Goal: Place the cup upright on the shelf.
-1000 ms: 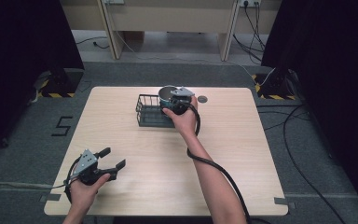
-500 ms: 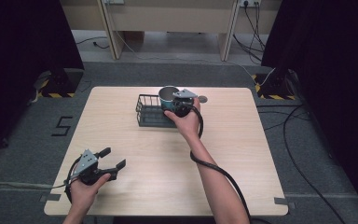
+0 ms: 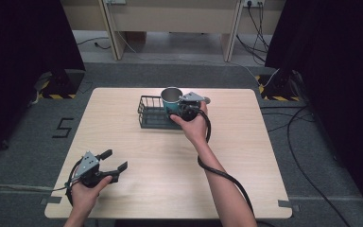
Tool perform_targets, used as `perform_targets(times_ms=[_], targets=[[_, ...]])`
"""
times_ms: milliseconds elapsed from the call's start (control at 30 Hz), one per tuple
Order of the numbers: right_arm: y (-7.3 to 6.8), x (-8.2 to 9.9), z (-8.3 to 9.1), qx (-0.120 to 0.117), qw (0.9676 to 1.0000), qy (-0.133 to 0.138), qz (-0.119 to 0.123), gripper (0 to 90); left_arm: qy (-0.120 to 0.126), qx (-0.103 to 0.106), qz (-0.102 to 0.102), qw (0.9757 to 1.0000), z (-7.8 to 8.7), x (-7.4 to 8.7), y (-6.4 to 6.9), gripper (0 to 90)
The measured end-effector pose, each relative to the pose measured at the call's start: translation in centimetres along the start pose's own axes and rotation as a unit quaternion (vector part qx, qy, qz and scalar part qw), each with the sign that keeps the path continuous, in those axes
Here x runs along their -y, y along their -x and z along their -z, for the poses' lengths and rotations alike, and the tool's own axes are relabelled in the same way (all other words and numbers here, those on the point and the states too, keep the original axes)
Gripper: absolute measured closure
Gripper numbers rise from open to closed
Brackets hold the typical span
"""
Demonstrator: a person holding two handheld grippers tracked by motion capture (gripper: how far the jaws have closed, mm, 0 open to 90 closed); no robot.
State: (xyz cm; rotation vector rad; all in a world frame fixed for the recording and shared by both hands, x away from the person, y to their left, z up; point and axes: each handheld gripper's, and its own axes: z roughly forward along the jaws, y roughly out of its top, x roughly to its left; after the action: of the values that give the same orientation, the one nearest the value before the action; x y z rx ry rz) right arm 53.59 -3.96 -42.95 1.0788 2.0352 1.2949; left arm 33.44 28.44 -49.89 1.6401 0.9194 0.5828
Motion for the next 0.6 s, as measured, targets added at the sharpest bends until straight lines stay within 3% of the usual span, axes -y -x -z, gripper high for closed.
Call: perform_targets(times_ms=[600], targets=[[-0.1, 0.3, 1.6, -0.004, 0.9999, 0.006, 0.007, 14.6, -0.001, 0.0, 0.0, 1.0, 0.0, 0.0, 0.0, 15.9]])
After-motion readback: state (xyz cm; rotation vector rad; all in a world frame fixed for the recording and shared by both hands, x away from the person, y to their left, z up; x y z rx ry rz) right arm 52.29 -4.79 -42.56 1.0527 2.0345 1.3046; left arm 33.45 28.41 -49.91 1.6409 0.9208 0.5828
